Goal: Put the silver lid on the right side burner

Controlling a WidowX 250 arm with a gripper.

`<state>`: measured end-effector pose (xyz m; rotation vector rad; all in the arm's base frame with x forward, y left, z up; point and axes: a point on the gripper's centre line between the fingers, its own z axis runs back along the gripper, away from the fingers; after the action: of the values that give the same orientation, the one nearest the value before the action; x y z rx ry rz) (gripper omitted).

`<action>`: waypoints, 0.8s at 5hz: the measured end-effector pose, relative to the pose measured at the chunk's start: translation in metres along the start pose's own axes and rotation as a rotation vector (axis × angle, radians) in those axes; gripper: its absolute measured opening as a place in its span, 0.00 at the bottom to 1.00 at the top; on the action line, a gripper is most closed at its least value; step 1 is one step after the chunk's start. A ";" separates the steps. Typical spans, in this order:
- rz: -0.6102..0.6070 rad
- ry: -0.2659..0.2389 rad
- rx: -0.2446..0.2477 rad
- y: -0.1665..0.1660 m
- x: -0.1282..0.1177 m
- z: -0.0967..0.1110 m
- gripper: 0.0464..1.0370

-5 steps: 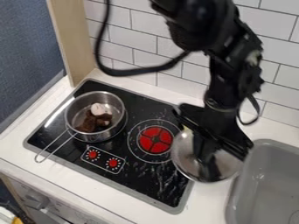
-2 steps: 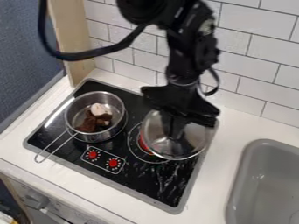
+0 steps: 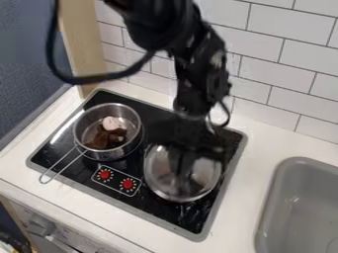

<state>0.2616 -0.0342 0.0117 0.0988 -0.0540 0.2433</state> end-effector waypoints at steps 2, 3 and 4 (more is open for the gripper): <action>0.052 0.023 0.049 0.013 0.001 -0.023 0.01; 0.048 0.027 0.047 0.013 -0.002 -0.024 0.03; 0.048 0.035 0.010 0.011 -0.008 -0.023 0.18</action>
<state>0.2524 -0.0231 -0.0108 0.1036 -0.0203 0.2933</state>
